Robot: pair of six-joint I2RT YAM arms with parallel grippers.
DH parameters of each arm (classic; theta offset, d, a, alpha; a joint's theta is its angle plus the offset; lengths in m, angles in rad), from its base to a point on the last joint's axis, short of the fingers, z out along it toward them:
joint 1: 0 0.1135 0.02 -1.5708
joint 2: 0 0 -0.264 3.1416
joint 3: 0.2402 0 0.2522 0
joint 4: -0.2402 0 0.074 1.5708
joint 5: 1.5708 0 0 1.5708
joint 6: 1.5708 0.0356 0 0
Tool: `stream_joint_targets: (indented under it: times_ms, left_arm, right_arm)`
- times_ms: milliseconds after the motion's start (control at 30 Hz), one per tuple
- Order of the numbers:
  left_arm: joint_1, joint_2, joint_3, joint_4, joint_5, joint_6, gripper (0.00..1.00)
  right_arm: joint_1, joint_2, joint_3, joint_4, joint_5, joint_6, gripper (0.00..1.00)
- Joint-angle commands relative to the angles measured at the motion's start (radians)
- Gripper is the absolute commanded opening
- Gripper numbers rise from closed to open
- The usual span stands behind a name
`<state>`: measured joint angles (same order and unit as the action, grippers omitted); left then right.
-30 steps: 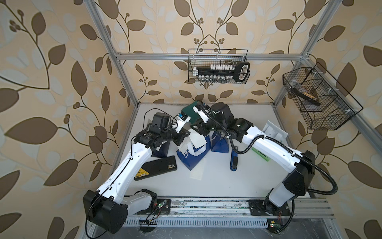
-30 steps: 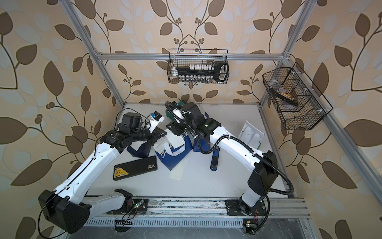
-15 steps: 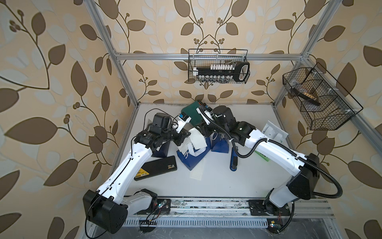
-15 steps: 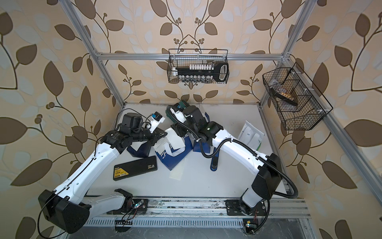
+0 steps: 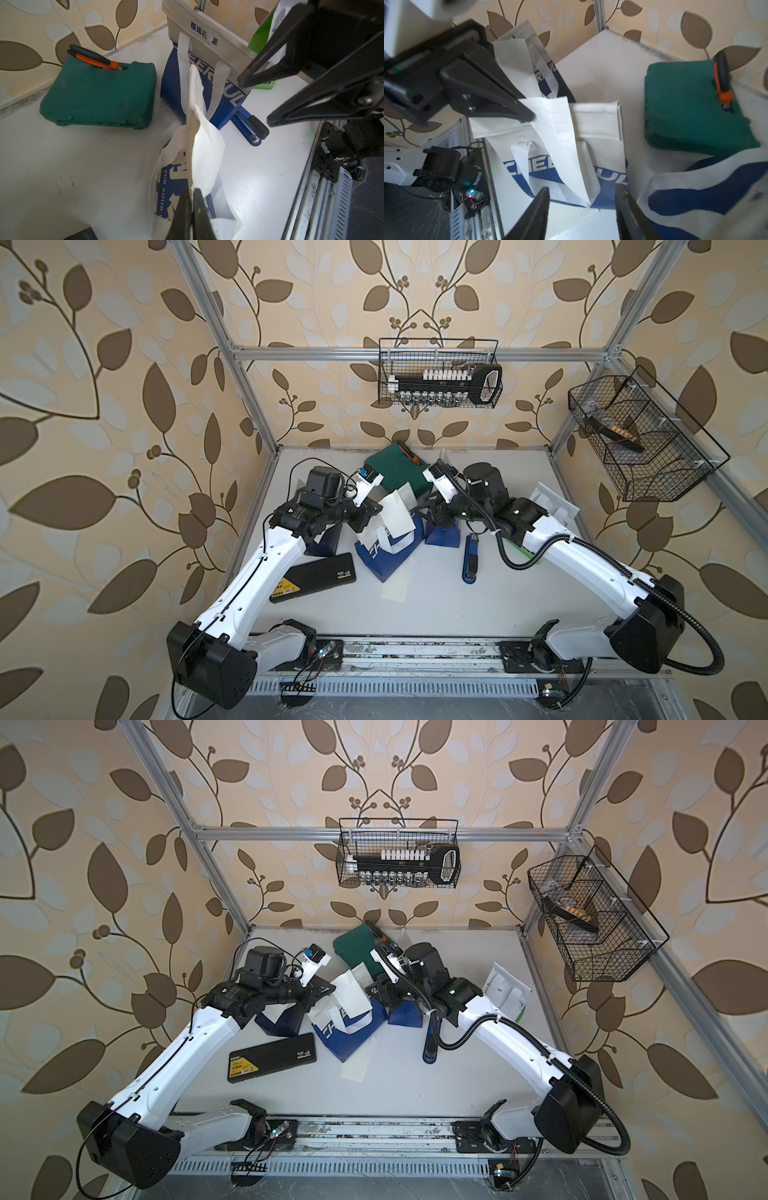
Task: Staple the receipts to the bags
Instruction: Hold the receipt from the takeout bag.
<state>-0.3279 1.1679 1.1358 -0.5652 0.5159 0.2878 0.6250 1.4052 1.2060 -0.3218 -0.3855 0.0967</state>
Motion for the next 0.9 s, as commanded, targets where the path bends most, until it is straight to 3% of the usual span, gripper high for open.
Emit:
stream_joint_targets:
  times_ms: [0,433,733,867]
  left_arm:
    - [-0.007,0.007,0.030,-0.027,0.003,0.016,0.00]
    - [-0.007,0.006,0.026,-0.026,0.007,0.017,0.00]
    - [-0.007,0.007,0.028,-0.026,0.013,0.016,0.00]
    - [-0.007,0.009,0.029,-0.026,0.013,0.016,0.00]
  right_arm:
    - [0.001,0.039,-0.015,0.048,-0.164,0.027,0.49]
    - [0.003,0.110,0.000,0.046,-0.241,0.041,0.37]
    - [-0.002,0.096,0.018,0.074,-0.076,0.014,0.45]
    - [-0.007,0.121,0.043,0.059,-0.070,-0.009,0.46]
